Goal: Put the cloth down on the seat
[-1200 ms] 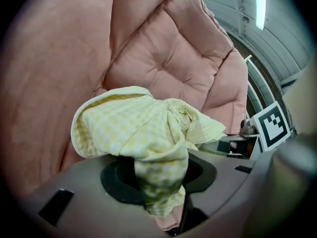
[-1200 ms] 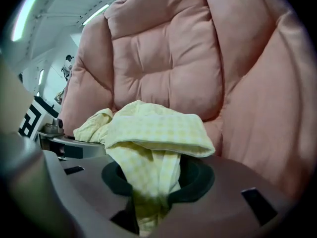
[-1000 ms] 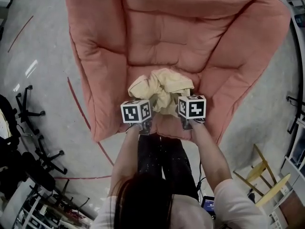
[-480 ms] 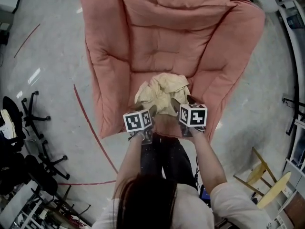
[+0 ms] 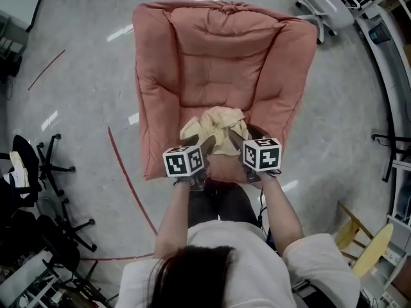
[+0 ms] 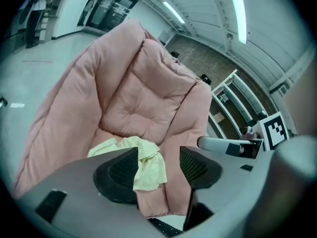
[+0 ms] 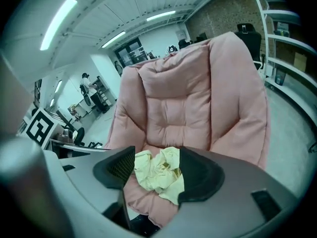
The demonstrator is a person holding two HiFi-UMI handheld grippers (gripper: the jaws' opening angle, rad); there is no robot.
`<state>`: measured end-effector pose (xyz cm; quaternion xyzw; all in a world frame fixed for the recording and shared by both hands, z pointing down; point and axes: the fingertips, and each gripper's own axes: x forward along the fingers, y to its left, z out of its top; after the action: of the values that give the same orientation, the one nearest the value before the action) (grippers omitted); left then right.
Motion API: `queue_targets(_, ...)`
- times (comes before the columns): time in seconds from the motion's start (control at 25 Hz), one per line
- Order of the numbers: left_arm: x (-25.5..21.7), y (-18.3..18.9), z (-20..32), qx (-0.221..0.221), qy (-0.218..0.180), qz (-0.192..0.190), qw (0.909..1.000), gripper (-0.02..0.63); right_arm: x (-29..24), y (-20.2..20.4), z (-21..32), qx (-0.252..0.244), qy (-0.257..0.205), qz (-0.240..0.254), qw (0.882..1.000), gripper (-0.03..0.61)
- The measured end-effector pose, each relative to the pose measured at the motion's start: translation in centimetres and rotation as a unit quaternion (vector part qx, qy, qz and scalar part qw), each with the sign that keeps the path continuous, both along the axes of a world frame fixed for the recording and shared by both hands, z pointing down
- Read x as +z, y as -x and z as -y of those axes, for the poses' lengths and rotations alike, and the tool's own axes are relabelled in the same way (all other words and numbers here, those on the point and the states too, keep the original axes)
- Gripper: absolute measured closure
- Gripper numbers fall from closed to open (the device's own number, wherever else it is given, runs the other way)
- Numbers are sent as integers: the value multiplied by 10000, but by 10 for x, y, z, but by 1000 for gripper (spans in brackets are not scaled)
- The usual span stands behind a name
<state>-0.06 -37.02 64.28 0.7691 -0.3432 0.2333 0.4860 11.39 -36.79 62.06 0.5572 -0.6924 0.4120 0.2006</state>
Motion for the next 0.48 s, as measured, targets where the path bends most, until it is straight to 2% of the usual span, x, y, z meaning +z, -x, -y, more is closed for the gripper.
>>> queue_targets(0.04,-16,-1,1,55,-214,9,9998,342,-12,-2,-1,3,-114,-83,9999,294)
queue_targets(0.12,-48,-2,0,187,-643,73,9977,389,-36,-8,-7,83,-304,-271,9991,403)
queue_targets(0.24,-91,-1,1,255,-1212,106,9922,470,-71,-10,-11,158,-556,-456,9973,474)
queue_targets(0.36,-121,2,-1,172,-1624,76,9865,543,-97,-2,-11,129,-878,-544,9946,528)
queue_targets(0.48,-145,4,-9,124,-1939,35,9809,569,-122,12,-15,42,-1190,-592,9911,546)
